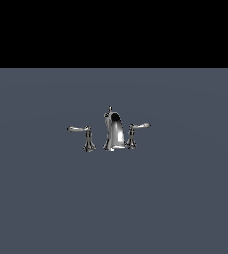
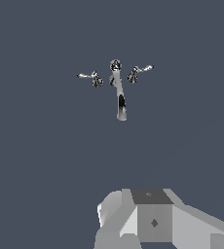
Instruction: Turn on the faucet by rotating a designated handle.
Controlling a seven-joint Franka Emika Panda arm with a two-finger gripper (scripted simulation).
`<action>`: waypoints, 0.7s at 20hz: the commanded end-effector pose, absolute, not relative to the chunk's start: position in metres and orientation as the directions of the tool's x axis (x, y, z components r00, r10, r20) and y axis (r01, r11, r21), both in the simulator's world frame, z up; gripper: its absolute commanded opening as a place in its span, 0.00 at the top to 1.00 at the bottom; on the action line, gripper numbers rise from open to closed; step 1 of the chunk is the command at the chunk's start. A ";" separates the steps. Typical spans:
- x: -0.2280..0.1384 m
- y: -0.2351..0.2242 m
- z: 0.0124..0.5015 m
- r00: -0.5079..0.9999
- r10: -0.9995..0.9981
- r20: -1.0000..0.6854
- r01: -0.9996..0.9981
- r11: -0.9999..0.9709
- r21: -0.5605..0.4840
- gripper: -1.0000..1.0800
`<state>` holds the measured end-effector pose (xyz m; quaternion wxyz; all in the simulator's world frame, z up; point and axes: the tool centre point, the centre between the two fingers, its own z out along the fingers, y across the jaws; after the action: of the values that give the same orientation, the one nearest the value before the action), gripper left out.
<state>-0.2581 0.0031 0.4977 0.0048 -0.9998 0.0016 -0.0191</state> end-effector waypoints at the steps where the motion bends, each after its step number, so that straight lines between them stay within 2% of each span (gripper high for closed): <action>1: -0.258 0.003 0.498 0.999 -0.003 0.038 -0.003 -1.000 -0.010 1.00; 14: -0.250 0.022 0.474 0.995 -0.092 0.036 -0.092 -0.996 -0.011 1.00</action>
<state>-0.2516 0.0180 0.4788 0.0047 -0.9991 0.0369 -0.0183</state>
